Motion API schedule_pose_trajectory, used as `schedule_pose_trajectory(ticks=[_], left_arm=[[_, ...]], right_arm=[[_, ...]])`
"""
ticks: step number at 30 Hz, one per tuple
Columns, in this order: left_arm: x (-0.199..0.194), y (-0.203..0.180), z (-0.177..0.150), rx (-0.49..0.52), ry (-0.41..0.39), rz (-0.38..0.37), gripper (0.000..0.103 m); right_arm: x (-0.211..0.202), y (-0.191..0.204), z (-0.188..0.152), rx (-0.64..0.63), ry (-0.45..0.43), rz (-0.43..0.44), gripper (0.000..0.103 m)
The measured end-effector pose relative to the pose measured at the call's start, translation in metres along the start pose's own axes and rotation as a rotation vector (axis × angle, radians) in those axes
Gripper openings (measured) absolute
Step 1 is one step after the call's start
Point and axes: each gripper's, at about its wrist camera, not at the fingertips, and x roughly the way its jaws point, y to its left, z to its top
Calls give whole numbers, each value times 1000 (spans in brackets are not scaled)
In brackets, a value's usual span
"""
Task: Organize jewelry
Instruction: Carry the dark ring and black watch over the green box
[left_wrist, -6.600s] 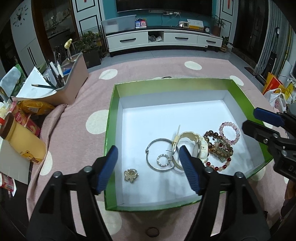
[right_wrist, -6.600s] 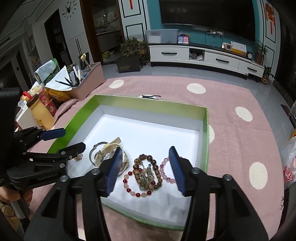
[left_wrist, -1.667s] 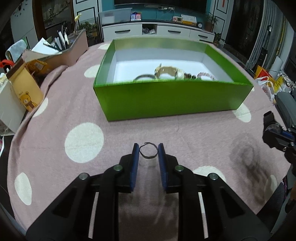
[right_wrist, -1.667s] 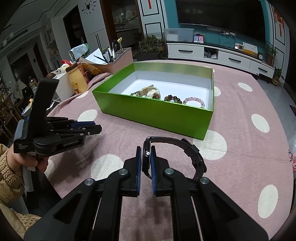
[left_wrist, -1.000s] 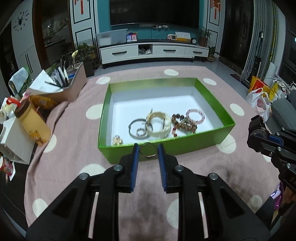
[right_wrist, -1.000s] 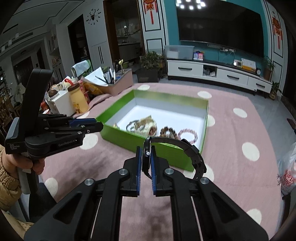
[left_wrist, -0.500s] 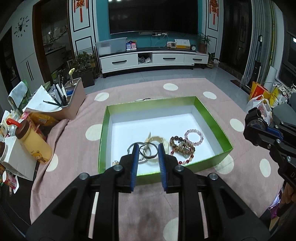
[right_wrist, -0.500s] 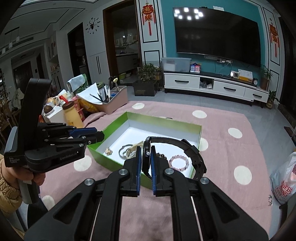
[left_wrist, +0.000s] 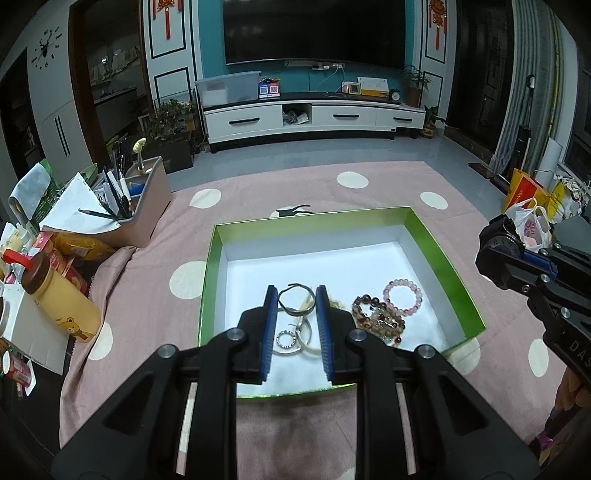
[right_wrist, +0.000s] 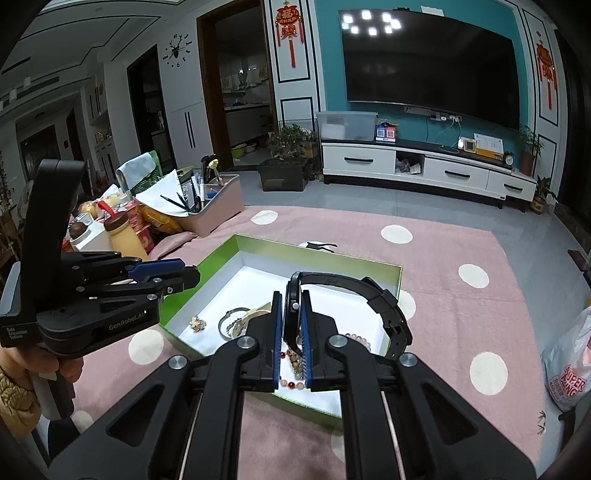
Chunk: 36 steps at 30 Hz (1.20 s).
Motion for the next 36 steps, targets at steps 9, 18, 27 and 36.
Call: schedule_pose_trajectory(ticks=[9,18,27,36], left_arm=[[26,7,6,-16,33,12,20],[49,12,8,-25,68,24,21],[69,14,10,-29,109,30,21],[86,18,11,-40,149,37,21]], right_arm=[[24,-6,4,22,34,10,9],[47,-10,7,27,72,12,9],[70,-13,7,44,125,23,9],[88,-16,8,49,171,14,9]])
